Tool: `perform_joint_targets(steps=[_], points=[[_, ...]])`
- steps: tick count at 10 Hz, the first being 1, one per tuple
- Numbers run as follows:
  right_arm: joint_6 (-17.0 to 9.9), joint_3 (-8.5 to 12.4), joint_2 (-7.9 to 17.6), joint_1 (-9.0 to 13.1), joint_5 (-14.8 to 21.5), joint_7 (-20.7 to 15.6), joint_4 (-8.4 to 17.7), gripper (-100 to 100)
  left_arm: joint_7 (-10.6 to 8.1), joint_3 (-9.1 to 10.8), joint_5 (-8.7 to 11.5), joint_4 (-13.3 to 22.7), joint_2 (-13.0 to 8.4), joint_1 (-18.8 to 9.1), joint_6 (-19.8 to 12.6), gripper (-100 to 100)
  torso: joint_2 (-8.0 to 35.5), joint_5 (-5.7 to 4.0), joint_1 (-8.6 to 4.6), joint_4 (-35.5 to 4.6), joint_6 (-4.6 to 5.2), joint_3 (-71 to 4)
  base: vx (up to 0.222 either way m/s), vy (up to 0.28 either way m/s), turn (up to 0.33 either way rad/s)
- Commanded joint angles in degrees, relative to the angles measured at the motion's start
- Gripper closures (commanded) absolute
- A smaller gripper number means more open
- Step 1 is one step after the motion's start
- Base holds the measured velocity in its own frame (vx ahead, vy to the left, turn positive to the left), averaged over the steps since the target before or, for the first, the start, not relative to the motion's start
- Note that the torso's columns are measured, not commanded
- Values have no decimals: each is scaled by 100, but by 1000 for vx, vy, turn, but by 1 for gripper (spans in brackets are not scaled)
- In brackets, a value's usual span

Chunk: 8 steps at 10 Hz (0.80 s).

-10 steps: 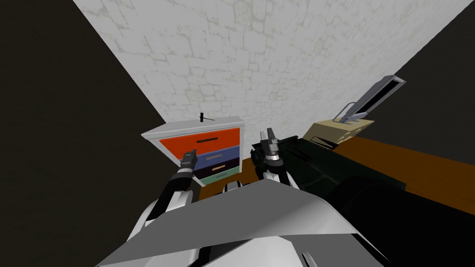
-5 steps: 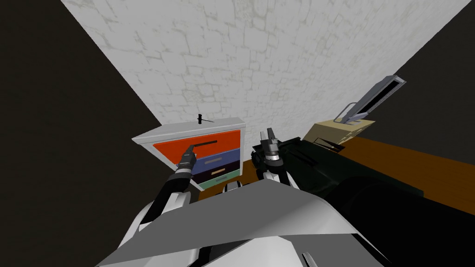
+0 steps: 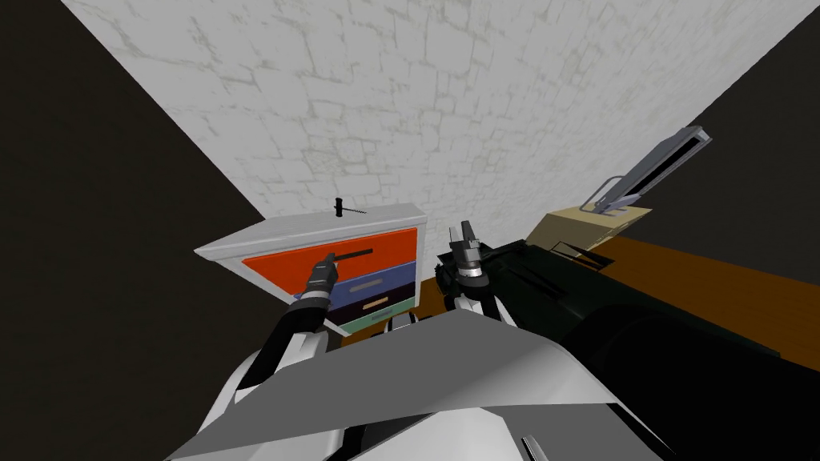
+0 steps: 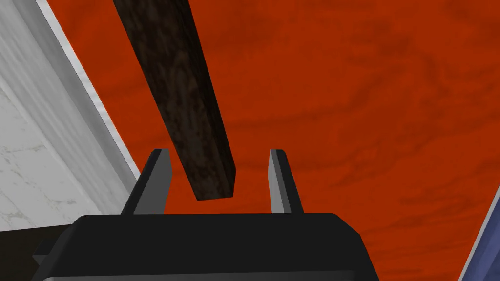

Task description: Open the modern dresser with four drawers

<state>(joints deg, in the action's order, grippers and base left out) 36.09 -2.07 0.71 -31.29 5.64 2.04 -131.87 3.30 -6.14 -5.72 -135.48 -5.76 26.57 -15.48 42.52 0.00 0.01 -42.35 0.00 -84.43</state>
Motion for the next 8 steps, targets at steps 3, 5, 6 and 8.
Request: perform_joint_targets(steps=[3,5,6,8], points=[[-1,-1,-1,3,0,0,1,0,0,-78,11,-220,-55,177,-31,100,0,4,8,6,-6,3,-197,-18,15],[0,0,0,1,0,0,0,0,-4,-106,19,-210,-69,212,-46,100,-53,-4,8,4,-6,-33,-96,-5,6],[0,0,0,1,0,0,0,0,-3,-113,20,-223,-75,228,-46,100,-43,0,12,10,-7,-29,-152,-12,15],[0,0,-1,2,0,0,0,0,-1,-142,24,-274,-100,292,-47,100,-12,5,4,12,-7,-4,-174,-19,25]])
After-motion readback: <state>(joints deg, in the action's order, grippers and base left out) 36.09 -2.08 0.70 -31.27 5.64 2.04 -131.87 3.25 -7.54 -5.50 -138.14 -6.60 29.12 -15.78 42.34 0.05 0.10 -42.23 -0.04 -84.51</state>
